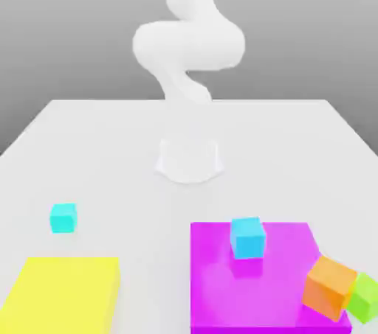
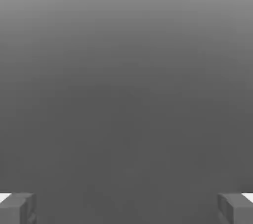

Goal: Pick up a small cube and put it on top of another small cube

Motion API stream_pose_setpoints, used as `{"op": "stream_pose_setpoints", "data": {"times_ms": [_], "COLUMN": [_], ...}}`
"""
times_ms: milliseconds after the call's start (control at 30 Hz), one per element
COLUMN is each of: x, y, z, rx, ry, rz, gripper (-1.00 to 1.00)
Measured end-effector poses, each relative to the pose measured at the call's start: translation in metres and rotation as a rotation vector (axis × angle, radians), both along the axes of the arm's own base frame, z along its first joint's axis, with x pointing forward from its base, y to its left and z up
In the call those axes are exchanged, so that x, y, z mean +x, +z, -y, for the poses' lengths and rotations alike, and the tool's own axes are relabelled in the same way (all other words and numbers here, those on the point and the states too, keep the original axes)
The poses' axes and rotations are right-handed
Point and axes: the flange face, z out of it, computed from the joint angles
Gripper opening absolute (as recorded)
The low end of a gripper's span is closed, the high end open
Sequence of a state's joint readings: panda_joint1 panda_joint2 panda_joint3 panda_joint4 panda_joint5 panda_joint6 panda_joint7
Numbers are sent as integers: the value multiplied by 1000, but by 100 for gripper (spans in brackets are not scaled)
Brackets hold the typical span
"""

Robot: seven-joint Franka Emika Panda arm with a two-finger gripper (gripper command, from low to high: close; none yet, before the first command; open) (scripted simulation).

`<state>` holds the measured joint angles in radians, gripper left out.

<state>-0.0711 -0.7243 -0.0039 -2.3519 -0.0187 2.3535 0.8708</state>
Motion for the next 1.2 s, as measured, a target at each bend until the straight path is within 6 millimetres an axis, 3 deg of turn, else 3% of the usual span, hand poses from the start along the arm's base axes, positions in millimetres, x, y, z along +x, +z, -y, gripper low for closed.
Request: {"op": "stream_pose_setpoints", "data": {"times_ms": [167, 333, 433, 567, 767, 833, 1033, 1067, 1200], "x": [34, 28, 8, -35, -124, -144, -144, -144, -144], "y": [-104, -209, -270, -348, -451, -475, -530, -536, -536], "z": [71, 143, 180, 218, 244, 246, 241, 241, 241], "rx": [83, 180, 244, 338, 502, 537, 539, 539, 538], "ry": [-263, -522, -679, -889, -1212, -1279, -1280, -1280, -1280], "rz": [-139, -263, -331, -418, -535, -553, -565, -565, -564], "gripper": [0, 0, 0, 0, 0, 0, 0, -100, -100]}}
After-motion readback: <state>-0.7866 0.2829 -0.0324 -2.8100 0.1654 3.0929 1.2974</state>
